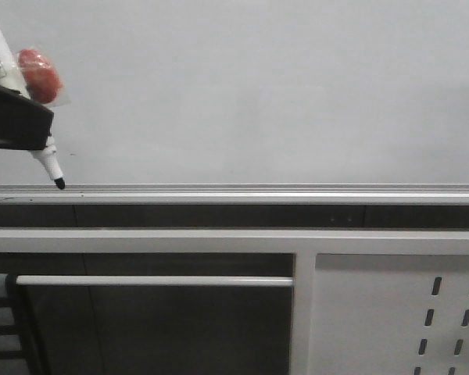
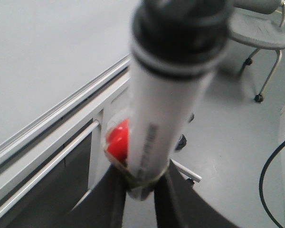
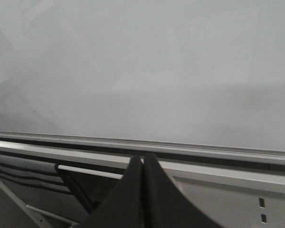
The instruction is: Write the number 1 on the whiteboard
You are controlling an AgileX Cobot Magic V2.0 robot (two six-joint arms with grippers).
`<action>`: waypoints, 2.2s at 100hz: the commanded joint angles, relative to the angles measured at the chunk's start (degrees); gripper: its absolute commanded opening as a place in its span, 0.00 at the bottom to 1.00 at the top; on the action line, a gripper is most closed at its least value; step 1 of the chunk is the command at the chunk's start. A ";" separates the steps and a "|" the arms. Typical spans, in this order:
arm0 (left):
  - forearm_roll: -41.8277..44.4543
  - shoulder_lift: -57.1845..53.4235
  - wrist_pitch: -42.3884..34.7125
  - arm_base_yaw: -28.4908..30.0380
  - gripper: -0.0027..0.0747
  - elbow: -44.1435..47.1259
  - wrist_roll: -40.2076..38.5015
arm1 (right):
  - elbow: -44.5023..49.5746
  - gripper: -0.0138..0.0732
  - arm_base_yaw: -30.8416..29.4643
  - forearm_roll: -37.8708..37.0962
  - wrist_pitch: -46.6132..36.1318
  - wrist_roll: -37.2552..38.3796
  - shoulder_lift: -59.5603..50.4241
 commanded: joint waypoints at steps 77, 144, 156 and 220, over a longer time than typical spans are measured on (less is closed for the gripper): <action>-5.03 13.83 6.34 -10.96 0.01 -10.04 3.93 | -5.90 0.08 -0.30 18.64 14.75 -21.12 18.68; -2.67 17.84 12.17 -15.93 0.01 -12.73 3.05 | -18.92 0.08 -0.30 21.21 34.14 -25.27 38.65; 4.77 17.84 10.94 -17.72 0.01 -15.74 -3.28 | -22.52 0.08 -0.30 19.43 35.04 -24.78 39.71; 29.28 17.84 7.67 -25.81 0.01 -26.45 -24.46 | -24.85 0.08 20.08 12.99 26.02 -19.79 46.25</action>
